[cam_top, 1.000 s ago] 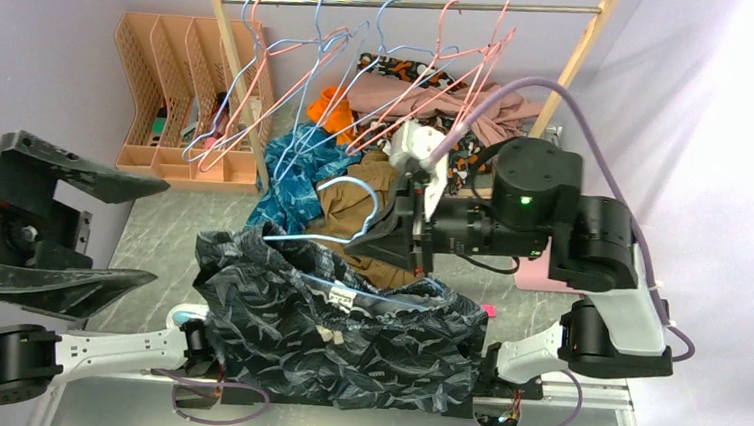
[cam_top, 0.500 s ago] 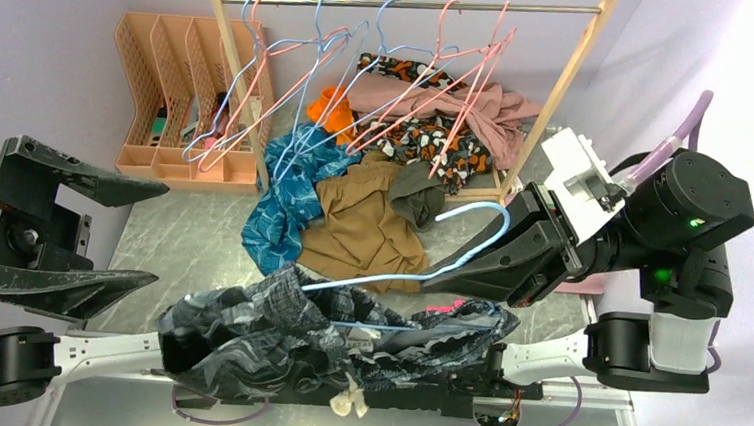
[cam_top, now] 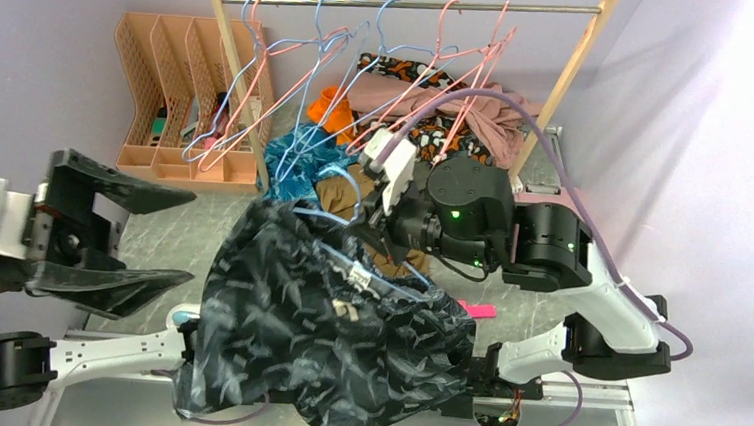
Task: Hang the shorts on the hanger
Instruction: Hang the shorts on the hanger.
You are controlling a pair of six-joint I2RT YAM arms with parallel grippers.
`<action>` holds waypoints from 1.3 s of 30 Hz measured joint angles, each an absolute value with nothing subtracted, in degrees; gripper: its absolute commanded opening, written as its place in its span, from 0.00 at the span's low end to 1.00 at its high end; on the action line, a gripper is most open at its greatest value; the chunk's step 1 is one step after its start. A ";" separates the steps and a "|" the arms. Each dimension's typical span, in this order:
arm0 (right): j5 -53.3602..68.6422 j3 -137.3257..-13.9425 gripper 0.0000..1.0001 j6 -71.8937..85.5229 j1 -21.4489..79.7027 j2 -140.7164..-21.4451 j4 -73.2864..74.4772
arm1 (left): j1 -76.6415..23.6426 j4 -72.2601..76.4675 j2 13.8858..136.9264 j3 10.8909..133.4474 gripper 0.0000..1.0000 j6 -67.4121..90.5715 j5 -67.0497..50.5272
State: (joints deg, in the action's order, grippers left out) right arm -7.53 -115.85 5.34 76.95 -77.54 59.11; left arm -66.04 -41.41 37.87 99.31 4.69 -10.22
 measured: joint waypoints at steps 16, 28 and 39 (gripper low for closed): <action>-16.97 -113.60 0.00 7.66 76.93 -67.24 65.12 | -66.04 -38.65 38.63 76.77 0.99 5.34 -7.31; 16.67 -128.20 0.00 7.05 76.88 -70.74 62.59 | -66.04 -37.21 35.40 81.73 1.00 5.39 -7.88; 16.16 -128.57 0.00 4.47 76.90 -72.97 62.89 | -66.04 -35.77 36.14 101.56 1.00 5.02 -8.62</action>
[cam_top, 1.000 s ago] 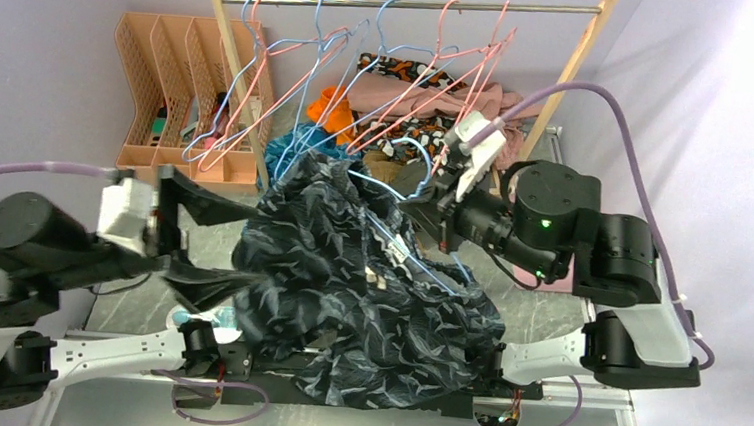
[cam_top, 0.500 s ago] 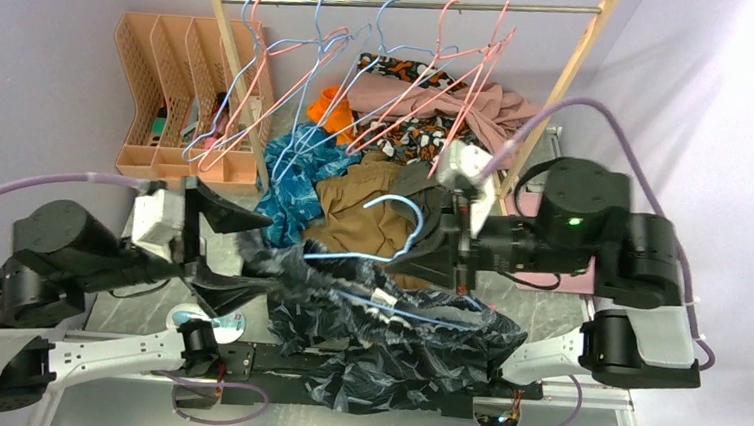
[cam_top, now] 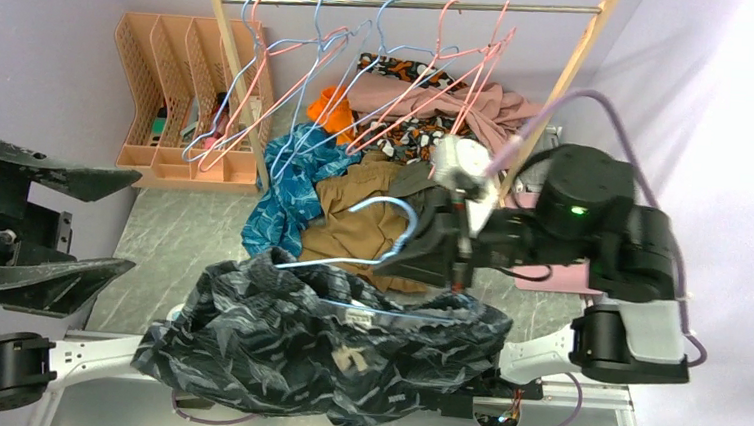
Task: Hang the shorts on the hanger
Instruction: Hang the shorts on the hanger.
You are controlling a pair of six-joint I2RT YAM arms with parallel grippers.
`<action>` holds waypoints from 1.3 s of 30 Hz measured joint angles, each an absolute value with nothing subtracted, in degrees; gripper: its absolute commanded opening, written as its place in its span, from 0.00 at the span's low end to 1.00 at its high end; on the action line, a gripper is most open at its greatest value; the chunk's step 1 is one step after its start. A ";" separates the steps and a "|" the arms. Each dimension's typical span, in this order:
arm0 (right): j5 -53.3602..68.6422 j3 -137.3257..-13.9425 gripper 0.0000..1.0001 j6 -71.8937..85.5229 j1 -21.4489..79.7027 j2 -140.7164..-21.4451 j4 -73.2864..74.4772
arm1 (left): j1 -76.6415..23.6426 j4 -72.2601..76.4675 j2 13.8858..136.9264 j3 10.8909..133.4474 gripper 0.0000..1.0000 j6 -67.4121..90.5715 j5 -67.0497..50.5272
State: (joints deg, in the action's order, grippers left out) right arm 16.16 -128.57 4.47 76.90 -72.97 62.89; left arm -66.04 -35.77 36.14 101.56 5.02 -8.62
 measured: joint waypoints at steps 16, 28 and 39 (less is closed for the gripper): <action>15.20 -121.30 0.00 3.77 76.95 -68.45 53.95 | -66.04 -38.41 37.54 96.71 0.99 4.91 -8.49; -6.37 -116.33 0.00 7.16 76.95 -73.91 65.93 | -66.04 -38.37 35.62 88.09 1.00 4.95 -7.81; -18.31 -116.07 0.00 14.98 76.95 -73.49 76.07 | -66.04 -37.54 35.70 78.19 0.99 5.41 -7.18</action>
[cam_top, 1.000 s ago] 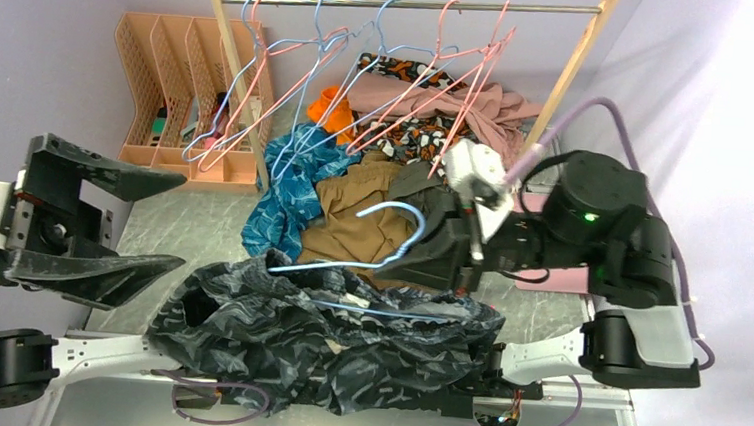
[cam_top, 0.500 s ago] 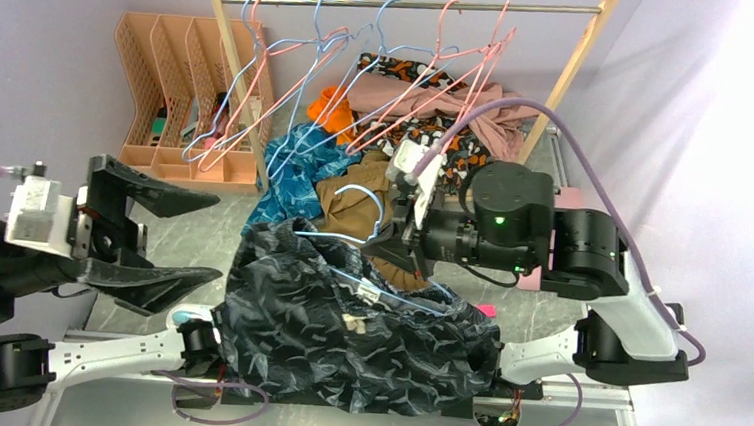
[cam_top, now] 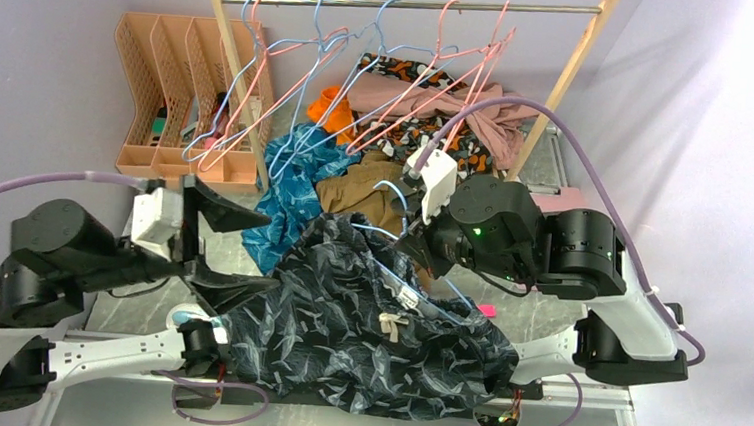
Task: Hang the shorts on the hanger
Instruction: Hang the shorts on the hanger.
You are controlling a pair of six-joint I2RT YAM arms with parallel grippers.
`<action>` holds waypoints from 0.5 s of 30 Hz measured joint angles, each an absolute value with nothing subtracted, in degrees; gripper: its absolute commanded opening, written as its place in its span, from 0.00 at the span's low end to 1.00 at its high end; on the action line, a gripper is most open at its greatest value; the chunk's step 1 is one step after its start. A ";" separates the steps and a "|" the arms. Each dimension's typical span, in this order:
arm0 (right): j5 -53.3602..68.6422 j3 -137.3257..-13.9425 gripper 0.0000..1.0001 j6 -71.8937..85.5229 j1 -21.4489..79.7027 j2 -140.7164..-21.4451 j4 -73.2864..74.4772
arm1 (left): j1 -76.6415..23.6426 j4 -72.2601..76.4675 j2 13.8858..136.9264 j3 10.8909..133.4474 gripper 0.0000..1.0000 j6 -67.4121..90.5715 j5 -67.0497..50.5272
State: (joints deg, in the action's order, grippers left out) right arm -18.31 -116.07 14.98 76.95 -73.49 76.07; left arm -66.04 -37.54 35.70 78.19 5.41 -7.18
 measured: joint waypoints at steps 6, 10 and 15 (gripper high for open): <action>-18.02 -113.06 0.00 16.25 76.95 -71.90 77.19 | -66.04 -37.54 37.98 73.89 0.99 5.39 -6.92; -12.62 -108.49 0.00 15.20 76.95 -70.19 75.46 | -66.04 -37.47 40.66 73.45 1.00 4.89 -7.07; -3.38 -103.24 0.00 13.28 76.95 -66.50 70.19 | -66.04 -37.43 44.51 75.40 1.00 2.85 -8.82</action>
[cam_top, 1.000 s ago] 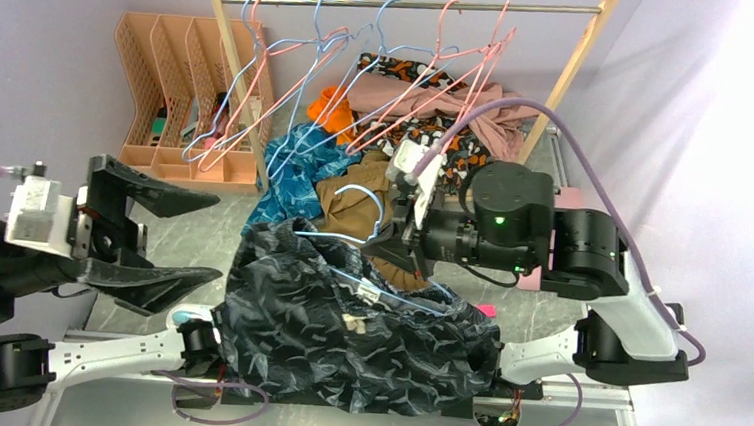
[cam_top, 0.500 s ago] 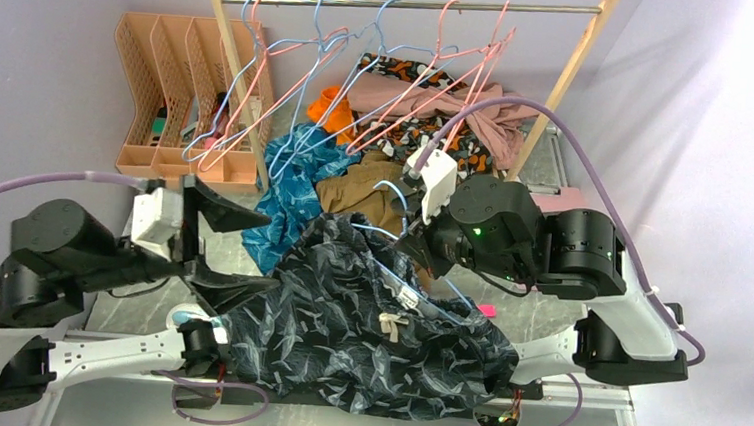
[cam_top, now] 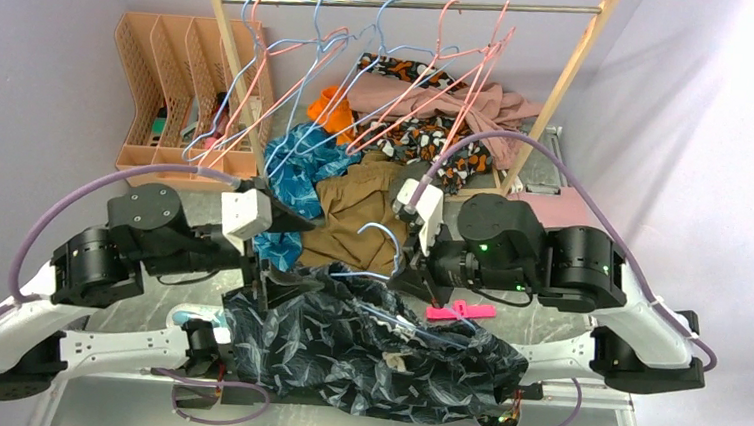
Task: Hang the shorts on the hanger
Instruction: Hang the shorts on the hanger.
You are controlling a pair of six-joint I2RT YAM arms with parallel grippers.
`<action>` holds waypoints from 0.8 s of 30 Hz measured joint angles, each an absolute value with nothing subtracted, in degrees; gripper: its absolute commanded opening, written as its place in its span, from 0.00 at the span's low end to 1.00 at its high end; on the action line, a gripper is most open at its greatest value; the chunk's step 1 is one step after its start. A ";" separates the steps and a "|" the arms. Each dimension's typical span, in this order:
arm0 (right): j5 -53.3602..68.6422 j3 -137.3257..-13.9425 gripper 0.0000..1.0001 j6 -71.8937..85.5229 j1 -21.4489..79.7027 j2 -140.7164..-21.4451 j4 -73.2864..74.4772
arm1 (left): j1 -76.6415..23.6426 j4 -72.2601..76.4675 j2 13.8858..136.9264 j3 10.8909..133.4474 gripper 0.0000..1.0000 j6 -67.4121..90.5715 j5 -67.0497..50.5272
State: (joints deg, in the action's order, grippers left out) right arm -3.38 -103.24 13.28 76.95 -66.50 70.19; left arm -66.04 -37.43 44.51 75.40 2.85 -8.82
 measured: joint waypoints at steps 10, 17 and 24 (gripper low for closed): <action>5.98 -101.43 0.00 11.33 76.95 -64.20 61.84 | -66.04 -37.50 54.65 79.94 0.95 -1.02 -19.79; 8.01 -98.72 0.00 11.07 76.95 -63.11 58.81 | -66.04 -38.59 59.27 80.47 0.61 -2.61 -24.36; 7.94 -97.97 0.00 10.66 76.77 -62.67 56.86 | -66.19 -39.22 60.73 81.91 0.30 -3.53 -27.70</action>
